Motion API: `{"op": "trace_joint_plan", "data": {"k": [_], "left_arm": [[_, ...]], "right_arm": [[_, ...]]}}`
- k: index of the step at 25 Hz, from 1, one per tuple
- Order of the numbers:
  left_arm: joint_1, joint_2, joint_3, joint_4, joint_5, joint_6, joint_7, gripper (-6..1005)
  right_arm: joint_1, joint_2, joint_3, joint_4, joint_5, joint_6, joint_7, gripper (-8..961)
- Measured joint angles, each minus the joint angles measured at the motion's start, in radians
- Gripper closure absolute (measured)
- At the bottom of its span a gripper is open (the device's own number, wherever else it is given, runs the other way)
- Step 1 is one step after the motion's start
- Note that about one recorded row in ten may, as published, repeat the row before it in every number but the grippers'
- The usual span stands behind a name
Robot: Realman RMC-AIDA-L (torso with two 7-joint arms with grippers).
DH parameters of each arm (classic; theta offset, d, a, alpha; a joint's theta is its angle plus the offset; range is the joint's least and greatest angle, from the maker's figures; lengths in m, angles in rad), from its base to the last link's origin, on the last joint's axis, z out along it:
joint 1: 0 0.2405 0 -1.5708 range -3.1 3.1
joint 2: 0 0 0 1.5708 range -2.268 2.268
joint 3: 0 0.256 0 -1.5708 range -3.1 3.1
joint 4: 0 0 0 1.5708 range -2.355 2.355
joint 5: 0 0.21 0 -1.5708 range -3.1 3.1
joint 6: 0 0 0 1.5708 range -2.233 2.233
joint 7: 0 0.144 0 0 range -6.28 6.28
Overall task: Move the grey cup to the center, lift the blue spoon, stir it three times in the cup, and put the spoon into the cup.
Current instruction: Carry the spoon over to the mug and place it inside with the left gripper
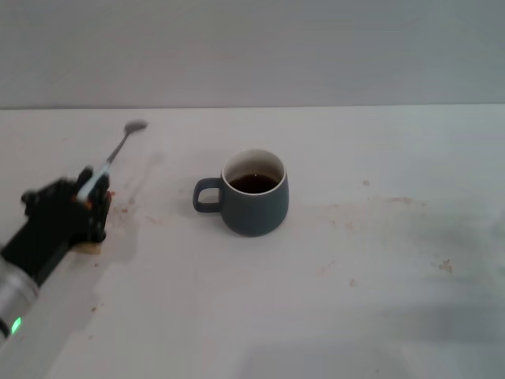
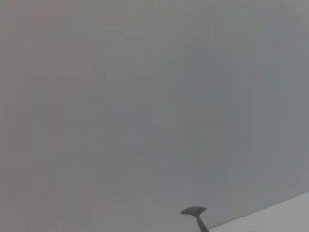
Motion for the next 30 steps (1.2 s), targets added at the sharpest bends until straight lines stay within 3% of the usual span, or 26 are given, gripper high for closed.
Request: {"op": "trace_joint_plan", "data": {"k": [1, 5, 7, 10, 13, 15, 17, 18, 19, 20, 24, 25, 26, 27, 28, 29, 30], "left_arm": [[0.0, 0.0, 0.0, 0.0, 0.0, 0.0, 0.0, 820], [0.051, 0.029, -0.081, -0.286, 0.094, -0.284, 0.005, 819], [0.051, 0.029, -0.081, -0.286, 0.094, -0.284, 0.005, 819], [0.062, 0.039, -0.102, -0.413, 0.104, -0.414, 0.031, 819], [0.062, 0.039, -0.102, -0.413, 0.104, -0.414, 0.031, 819], [0.056, 0.044, -0.135, -0.617, 0.105, -0.671, 0.082, 819], [0.054, 0.041, -0.139, -0.638, 0.104, -0.701, 0.095, 819], [0.049, 0.025, -0.157, -0.709, 0.104, -0.82, 0.14, 819], [0.049, 0.025, -0.157, -0.709, 0.104, -0.82, 0.14, 819], [0.042, 0.004, -0.172, -0.776, 0.102, -0.936, 0.189, 819], [0.041, -0.008, -0.177, -0.807, 0.102, -0.98, 0.215, 819], [0.039, -0.044, -0.196, -0.875, 0.101, -1.081, 0.273, 819], [0.036, -0.064, -0.207, -0.905, 0.1, -1.129, 0.3, 819], [0.036, -0.064, -0.207, -0.905, 0.1, -1.129, 0.3, 819], [0.032, -0.08, -0.217, -0.93, 0.101, -1.172, 0.327, 819], [0.019, -0.115, -0.229, -0.968, 0.1, -1.264, 0.389, 819], [0.012, -0.128, -0.233, -0.977, 0.1, -1.296, 0.41, 819]], "right_arm": [[0.0, 0.0, 0.0, 0.0, 0.0, 0.0, 0.0, 955], [-0.009, 0.0, 0.0, 0.001, 0.0, -0.009, 0.002, 955], [-0.012, 0.001, 0.0, 0.002, 0.003, -0.012, 0.002, 955], [-0.021, 0.001, 0.002, 0.001, 0.005, -0.015, 0.002, 955], [-0.029, 0.001, 0.006, 0.0, 0.005, -0.018, 0.002, 955], [-0.038, 0.001, 0.008, -0.001, 0.006, -0.028, 0.002, 955], [-0.048, 0.001, 0.009, -0.006, 0.006, -0.044, 0.002, 955], [-0.058, 0.002, 0.011, -0.008, 0.006, -0.054, 0.002, 955], [-0.058, 0.002, 0.011, -0.008, 0.006, -0.054, 0.002, 955], [-0.067, 0.001, 0.014, -0.009, 0.007, -0.059, 0.003, 955], [-0.08, 0.002, 0.023, -0.017, 0.008, -0.065, 0.003, 955], [-0.088, 0.002, 0.025, -0.02, 0.008, -0.066, 0.003, 955], [-0.088, 0.002, 0.025, -0.02, 0.008, -0.066, 0.003, 955], [-0.094, 0.002, 0.025, -0.02, 0.008, -0.067, 0.003, 955], [-0.104, 0.002, 0.026, -0.023, 0.008, -0.068, 0.003, 955], [-0.104, 0.002, 0.026, -0.023, 0.008, -0.068, 0.003, 955], [-0.108, 0.002, 0.027, -0.026, 0.008, -0.069, 0.003, 955]]}}
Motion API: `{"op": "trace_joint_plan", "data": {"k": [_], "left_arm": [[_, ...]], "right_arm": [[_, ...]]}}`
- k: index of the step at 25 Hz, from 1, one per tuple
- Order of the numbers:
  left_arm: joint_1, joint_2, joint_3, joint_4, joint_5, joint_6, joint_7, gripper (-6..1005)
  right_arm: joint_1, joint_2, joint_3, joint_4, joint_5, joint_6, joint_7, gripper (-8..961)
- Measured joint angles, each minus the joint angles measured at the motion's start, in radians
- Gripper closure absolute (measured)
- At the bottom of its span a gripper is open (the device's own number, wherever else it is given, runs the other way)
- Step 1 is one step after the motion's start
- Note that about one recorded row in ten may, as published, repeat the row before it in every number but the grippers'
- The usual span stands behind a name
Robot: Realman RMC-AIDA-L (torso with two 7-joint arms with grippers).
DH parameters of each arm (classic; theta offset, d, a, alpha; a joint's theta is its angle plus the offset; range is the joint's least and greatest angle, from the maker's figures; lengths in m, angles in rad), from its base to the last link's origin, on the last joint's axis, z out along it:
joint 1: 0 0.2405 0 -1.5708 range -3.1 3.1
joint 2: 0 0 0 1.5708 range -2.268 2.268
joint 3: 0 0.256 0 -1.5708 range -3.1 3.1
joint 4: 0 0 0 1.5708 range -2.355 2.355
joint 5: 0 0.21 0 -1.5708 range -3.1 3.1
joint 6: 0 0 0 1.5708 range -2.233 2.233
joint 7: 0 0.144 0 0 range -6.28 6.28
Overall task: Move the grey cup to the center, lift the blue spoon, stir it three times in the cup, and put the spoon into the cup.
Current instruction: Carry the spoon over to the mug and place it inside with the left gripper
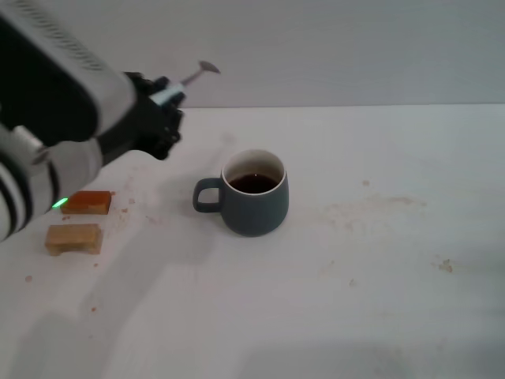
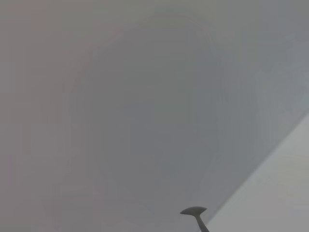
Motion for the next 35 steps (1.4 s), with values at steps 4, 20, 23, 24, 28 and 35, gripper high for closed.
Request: {"op": "trace_joint_plan", "data": {"k": [4, 20, 23, 24, 28, 35], "left_arm": [[-0.042, -0.038, -0.012, -0.027, -0.001, -0.139, 0.086, 819], [-0.128, -0.04, 0.02, -0.026, -0.001, -0.31, 0.164, 818], [-0.13, -0.04, 0.036, -0.023, -0.001, -0.311, 0.164, 818], [-0.131, -0.04, 0.04, -0.02, -0.001, -0.311, 0.164, 818], [-0.134, -0.04, 0.055, -0.003, -0.001, -0.321, 0.164, 818], [-0.146, -0.04, 0.059, 0.036, -0.002, -0.333, 0.165, 818]], "right_arm": [[-0.017, 0.0, 0.016, -0.012, 0.0, -0.003, 0.0, 955], [-0.061, 0.0, 0.07, -0.031, 0.077, -0.021, 0.001, 955], [-0.061, 0.0, 0.073, -0.035, 0.077, -0.019, 0.001, 954], [-0.062, 0.0, 0.074, -0.035, 0.077, -0.018, 0.001, 954], [-0.061, 0.0, 0.074, -0.035, 0.078, -0.017, 0.001, 954], [-0.063, 0.002, 0.073, -0.035, 0.078, -0.017, 0.001, 955]]}}
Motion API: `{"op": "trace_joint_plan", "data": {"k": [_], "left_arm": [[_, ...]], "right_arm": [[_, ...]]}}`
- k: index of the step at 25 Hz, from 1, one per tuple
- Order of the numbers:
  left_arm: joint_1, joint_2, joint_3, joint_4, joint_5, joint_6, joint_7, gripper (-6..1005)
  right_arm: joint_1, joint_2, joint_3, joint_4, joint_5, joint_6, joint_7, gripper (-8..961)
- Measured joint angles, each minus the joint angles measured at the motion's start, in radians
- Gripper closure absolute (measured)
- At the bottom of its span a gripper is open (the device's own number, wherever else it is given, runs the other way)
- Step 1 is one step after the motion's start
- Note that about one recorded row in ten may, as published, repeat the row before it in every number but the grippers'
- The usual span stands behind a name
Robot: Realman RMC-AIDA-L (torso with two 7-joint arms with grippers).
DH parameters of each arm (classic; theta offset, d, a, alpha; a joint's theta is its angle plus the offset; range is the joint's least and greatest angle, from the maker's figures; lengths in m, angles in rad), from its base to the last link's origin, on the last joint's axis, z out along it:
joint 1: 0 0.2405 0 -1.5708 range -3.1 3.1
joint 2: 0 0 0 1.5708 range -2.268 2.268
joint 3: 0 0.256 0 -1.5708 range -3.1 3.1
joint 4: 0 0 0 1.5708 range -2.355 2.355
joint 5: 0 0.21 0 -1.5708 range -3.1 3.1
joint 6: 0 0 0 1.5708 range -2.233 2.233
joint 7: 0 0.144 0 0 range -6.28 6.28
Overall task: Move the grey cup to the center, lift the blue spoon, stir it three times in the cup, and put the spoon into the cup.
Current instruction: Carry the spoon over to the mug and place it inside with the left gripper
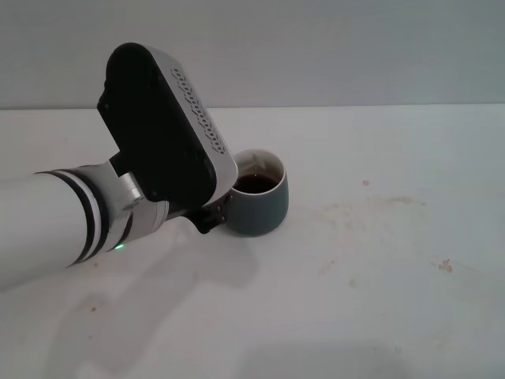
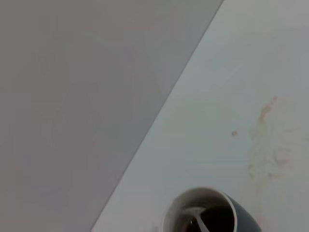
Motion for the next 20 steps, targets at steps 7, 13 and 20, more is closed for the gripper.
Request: {"op": "trace_joint_plan", "data": {"k": [7, 13, 20], "left_arm": [[-0.037, 0.0, -0.016, 0.06, -0.001, -0.006, 0.018, 818], [-0.082, 0.0, -0.045, 0.127, 0.0, 0.005, 0.019, 818], [-0.143, -0.001, -0.06, 0.206, -0.008, 0.011, 0.022, 818]], "right_arm": [[-0.001, 0.001, -0.006, 0.003, 0.0, -0.002, 0.0, 955], [-0.002, 0.001, -0.007, 0.007, 0.0, -0.006, 0.0, 954], [0.0, 0.001, -0.007, 0.009, 0.0, -0.006, 0.0, 954]]}}
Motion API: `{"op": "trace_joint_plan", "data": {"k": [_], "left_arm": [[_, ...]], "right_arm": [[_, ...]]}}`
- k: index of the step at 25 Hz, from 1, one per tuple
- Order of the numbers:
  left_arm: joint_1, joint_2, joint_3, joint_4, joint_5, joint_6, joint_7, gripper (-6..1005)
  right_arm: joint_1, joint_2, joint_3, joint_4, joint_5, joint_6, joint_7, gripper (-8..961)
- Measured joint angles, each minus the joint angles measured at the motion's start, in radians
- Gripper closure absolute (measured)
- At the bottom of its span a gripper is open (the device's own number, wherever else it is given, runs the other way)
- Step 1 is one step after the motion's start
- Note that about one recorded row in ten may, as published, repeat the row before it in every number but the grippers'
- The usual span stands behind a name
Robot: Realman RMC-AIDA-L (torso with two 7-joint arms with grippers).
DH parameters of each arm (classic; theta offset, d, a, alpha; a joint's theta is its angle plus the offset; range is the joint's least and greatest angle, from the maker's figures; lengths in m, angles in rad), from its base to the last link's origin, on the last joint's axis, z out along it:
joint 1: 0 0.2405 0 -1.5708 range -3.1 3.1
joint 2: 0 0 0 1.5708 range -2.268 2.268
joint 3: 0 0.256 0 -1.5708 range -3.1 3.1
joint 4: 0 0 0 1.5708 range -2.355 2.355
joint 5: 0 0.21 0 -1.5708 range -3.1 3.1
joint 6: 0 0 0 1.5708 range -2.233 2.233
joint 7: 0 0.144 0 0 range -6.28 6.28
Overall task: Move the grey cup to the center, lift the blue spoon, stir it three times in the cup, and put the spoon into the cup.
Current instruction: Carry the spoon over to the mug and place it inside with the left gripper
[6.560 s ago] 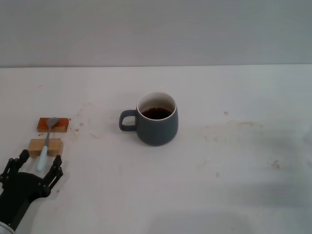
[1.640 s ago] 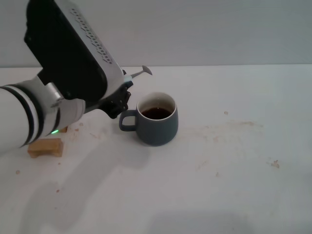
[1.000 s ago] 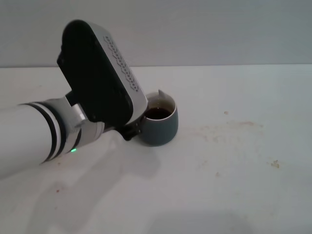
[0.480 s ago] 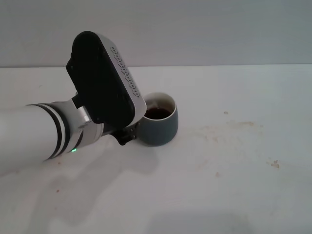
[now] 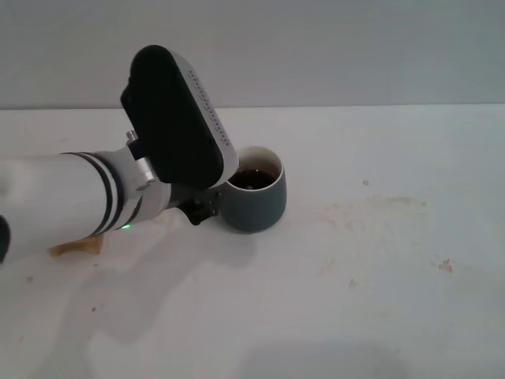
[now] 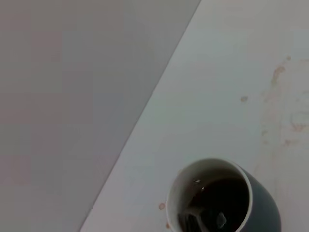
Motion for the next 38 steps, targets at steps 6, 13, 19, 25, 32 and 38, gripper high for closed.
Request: {"op": "trace_joint_plan", "data": {"k": [6, 13, 19, 25, 32, 38], "left_arm": [[-0.022, 0.0, 0.0, 0.031, -0.027, 0.018, 0.004, 817], [-0.058, -0.002, 0.007, 0.063, -0.056, 0.03, 0.019, 817], [-0.062, -0.002, 0.028, 0.058, -0.079, 0.027, 0.043, 817], [-0.048, -0.002, 0.032, 0.037, -0.079, 0.006, 0.043, 817], [0.006, 0.0, 0.023, -0.017, -0.047, -0.025, 0.043, 817], [0.043, 0.0, -0.004, -0.055, -0.008, -0.036, 0.043, 817]], "right_arm": [[0.004, -0.001, 0.002, 0.0, 0.0, -0.001, 0.0, 954], [0.014, -0.002, -0.001, 0.0, 0.0, 0.004, 0.0, 954], [0.02, -0.003, -0.002, 0.0, 0.0, 0.006, 0.0, 954], [0.023, -0.003, -0.002, 0.0, 0.0, 0.007, 0.0, 954], [0.023, -0.003, -0.001, 0.0, -0.003, 0.008, 0.0, 954], [0.023, -0.001, -0.006, 0.007, -0.007, 0.009, 0.0, 954]]}}
